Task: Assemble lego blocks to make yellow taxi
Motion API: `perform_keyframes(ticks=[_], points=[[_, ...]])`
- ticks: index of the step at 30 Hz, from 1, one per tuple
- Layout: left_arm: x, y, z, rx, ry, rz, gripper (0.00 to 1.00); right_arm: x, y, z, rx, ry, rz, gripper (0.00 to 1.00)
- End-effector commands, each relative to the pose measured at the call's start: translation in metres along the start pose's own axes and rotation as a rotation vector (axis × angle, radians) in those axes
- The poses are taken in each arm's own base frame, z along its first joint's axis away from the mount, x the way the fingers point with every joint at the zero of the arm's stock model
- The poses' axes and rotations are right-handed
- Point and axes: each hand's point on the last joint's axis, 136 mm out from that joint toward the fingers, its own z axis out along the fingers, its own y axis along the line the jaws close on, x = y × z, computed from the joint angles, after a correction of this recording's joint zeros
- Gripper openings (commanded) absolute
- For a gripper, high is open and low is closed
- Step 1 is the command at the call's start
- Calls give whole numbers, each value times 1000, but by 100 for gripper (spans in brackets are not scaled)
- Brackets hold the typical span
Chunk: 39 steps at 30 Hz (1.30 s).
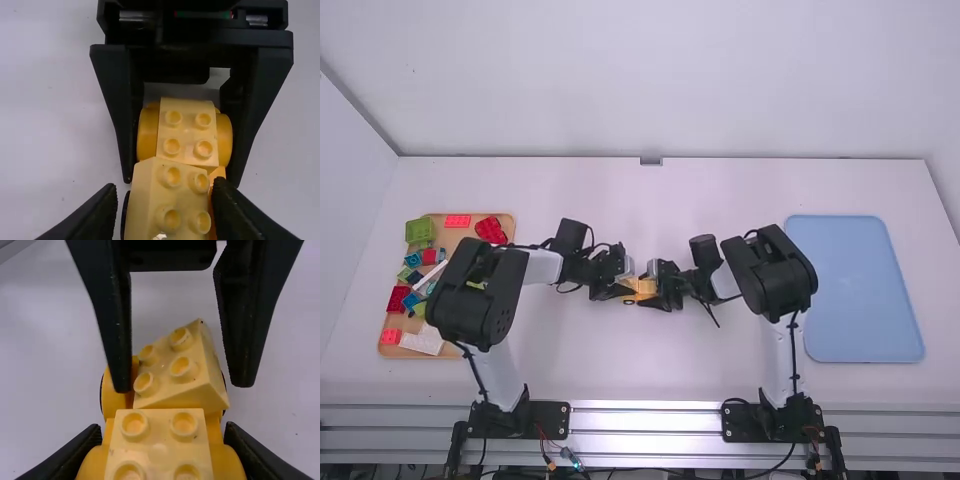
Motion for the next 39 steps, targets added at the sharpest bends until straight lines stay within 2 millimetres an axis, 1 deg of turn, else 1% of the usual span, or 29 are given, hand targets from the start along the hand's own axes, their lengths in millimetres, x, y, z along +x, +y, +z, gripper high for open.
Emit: perform_keyframes(ticks=[1, 3, 6, 11, 16, 21, 25, 26, 28, 31, 34, 35, 39], points=[[-3, -5, -1, 5, 1, 5, 42, 8, 0, 1, 2, 12, 26, 58], [-2, -5, -1, 5, 2, 4, 39, 8, 0, 1, 2, 12, 26, 58], [-3, -5, -1, 6, -1, 3, 37, 8, 0, 1, 2, 12, 26, 58], [-5, -3, -5, -3, -2, -43, 38, 8, 0, 1, 1, 13, 28, 58], [-14, -3, -12, 6, 3, -92, 38, 8, 0, 1, 1, 14, 28, 58], [-16, -13, -9, 50, 16, -120, 39, 8, 0, 1, 1, 13, 28, 58], [-19, -17, -10, 69, -3, -131, 38, 8, 0, 1, 1, 13, 28, 58], [-18, -15, -11, 63, -1, -131, 38, 8, 0, 1, 1, 13, 28, 58], [-16, -14, -11, 57, 6, -119, 44, 8, 0, 1, 1, 13, 28, 58], [-15, -16, -11, 60, 5, -70, 49, 8, 0, 1, 1, 13, 28, 58], [-14, -16, -10, 60, 6, -47, 49, 8, 0, 1, 1, 13, 29, 58], [-15, -15, -11, 57, 4, -45, 46, 8, 0, 1, 1, 13, 28, 58], [-16, -16, -10, 61, 4, -44, 46, 8, 0, 1, 1, 13, 29, 58]])
